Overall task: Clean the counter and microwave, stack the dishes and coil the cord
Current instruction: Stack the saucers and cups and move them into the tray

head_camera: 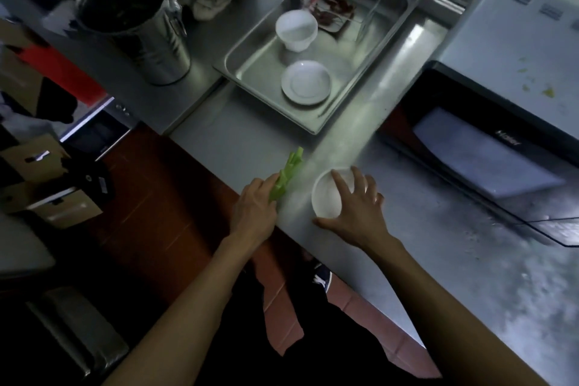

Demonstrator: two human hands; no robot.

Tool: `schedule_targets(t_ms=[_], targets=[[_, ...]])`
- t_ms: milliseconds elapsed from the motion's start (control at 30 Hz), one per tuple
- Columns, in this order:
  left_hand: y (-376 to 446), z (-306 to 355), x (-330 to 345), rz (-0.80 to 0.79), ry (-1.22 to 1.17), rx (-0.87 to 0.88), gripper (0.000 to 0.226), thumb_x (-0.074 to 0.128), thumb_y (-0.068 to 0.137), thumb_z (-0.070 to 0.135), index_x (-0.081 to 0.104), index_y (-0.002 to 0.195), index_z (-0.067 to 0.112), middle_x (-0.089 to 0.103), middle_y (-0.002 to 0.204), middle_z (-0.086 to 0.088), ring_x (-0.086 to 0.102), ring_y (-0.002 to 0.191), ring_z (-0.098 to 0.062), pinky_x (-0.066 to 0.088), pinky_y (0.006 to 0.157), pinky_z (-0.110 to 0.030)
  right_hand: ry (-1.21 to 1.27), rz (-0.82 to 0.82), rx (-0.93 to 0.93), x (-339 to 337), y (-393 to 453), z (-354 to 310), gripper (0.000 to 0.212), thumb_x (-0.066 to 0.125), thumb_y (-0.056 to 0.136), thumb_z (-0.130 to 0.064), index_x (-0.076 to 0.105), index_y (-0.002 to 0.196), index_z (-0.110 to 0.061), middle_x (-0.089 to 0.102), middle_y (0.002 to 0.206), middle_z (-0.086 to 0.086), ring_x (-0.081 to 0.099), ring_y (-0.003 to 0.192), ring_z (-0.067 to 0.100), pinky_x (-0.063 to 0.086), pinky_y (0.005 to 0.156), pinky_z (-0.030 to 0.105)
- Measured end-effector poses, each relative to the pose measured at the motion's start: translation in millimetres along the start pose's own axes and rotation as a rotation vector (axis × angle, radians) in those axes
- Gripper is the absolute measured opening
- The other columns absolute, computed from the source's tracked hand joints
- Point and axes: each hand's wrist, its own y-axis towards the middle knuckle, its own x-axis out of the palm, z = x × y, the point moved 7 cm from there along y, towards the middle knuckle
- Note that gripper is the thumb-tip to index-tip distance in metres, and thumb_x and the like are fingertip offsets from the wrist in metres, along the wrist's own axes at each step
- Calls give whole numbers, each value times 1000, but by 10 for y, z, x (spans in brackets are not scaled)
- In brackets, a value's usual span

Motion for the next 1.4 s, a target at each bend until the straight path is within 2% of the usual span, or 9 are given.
schedule_targets(t_ms=[200, 367, 600, 767, 1000, 1100, 1233, 1400], targets=[[100, -620, -682, 80, -44, 51, 62, 56, 85, 4, 49, 142, 26, 56, 115, -5, 56, 106, -28, 45, 80, -31, -31, 24, 1, -70, 141, -793, 113, 70, 63, -76, 14, 154, -39, -2, 163, 4, 3, 147, 38, 22, 111, 62], [272, -1052, -1197, 89, -69, 87, 57, 58, 88, 7, 52, 141, 29, 59, 122, -5, 56, 112, -29, 49, 90, -37, -68, 79, 14, -109, 253, -1392, 113, 69, 62, -78, 14, 153, -40, 0, 163, 5, 6, 146, 39, 23, 112, 61], [502, -1181, -1695, 102, -78, 162, 55, 55, 88, 12, 52, 140, 28, 60, 124, -5, 56, 113, -29, 51, 93, -41, -51, 142, 39, -288, 414, -1856, 111, 69, 64, -77, 13, 152, -40, -2, 164, 4, 2, 147, 37, 21, 111, 58], [684, -1185, -1809, 102, -101, 203, 53, 54, 86, 8, 55, 136, 25, 59, 120, -7, 57, 109, -32, 52, 89, -46, -8, 169, 85, -362, 590, -1859, 110, 71, 62, -75, 16, 151, -41, 0, 163, 1, 2, 147, 34, 21, 111, 57], [1118, -1072, -1869, 105, -106, 222, 58, 61, 82, 6, 56, 136, 26, 63, 118, -4, 59, 104, -29, 50, 83, -37, 119, 195, 97, -424, 1087, -1740, 111, 75, 61, -73, 16, 151, -44, 3, 163, 1, 5, 148, 36, 18, 114, 60], [1377, -954, -1907, 97, -96, 263, 60, 62, 80, 3, 56, 136, 26, 64, 121, -3, 61, 105, -29, 53, 83, -40, 179, 243, 129, -557, 1392, -1649, 112, 76, 61, -72, 15, 151, -44, 3, 164, 1, 6, 147, 35, 18, 114, 60], [1853, -723, -1894, 71, -57, 309, 57, 59, 79, 4, 53, 130, 30, 64, 112, -7, 62, 99, -31, 55, 81, -47, 205, 280, 158, -732, 1829, -1456, 112, 76, 62, -71, 14, 151, -44, 4, 163, 2, 7, 146, 35, 21, 113, 61], [2370, -333, -1821, 58, -25, 343, 54, 60, 80, 5, 54, 126, 32, 63, 108, -2, 62, 95, -28, 55, 79, -46, 177, 248, 179, -840, 2332, -1177, 110, 75, 65, -70, 15, 152, -41, 1, 163, 4, 3, 147, 36, 19, 112, 61]])
